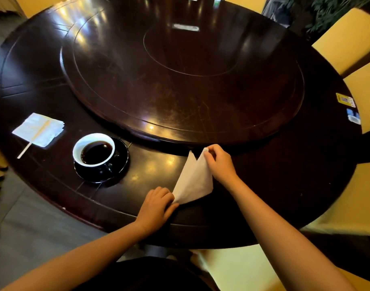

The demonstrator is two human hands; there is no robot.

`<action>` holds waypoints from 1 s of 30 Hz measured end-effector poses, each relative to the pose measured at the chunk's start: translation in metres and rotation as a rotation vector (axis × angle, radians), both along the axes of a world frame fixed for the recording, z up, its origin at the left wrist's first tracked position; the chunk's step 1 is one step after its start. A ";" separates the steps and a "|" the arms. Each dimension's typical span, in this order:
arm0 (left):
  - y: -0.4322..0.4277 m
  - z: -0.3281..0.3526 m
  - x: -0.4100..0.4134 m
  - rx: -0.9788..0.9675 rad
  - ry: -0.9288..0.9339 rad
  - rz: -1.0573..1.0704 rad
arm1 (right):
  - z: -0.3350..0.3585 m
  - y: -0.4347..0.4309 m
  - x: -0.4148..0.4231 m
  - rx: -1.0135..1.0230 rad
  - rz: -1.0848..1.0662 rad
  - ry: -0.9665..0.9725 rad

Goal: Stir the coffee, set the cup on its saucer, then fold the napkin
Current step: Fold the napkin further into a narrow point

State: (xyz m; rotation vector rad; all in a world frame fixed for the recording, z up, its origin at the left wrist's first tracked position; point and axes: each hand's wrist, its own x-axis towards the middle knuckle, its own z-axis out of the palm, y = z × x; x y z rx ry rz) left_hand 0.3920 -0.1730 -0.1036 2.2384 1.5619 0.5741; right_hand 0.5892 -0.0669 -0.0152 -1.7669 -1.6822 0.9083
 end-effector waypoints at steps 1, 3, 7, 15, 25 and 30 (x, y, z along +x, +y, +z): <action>-0.001 0.001 0.000 -0.033 -0.039 0.040 | -0.004 0.005 -0.004 -0.024 -0.010 -0.015; -0.003 0.003 -0.001 -0.097 -0.114 0.121 | -0.011 0.011 -0.009 -0.044 -0.021 -0.060; -0.007 0.009 0.000 -0.191 -0.155 0.232 | -0.016 0.014 -0.019 -0.071 -0.005 -0.084; -0.014 0.016 -0.004 -0.340 -0.152 0.316 | -0.030 -0.010 -0.013 -0.338 -0.074 -0.240; -0.016 0.024 -0.003 -0.419 -0.121 0.348 | -0.030 0.000 -0.039 -0.001 -0.052 -0.081; -0.015 0.028 0.002 -0.455 -0.096 0.393 | -0.039 -0.011 -0.034 -0.110 -0.181 -0.025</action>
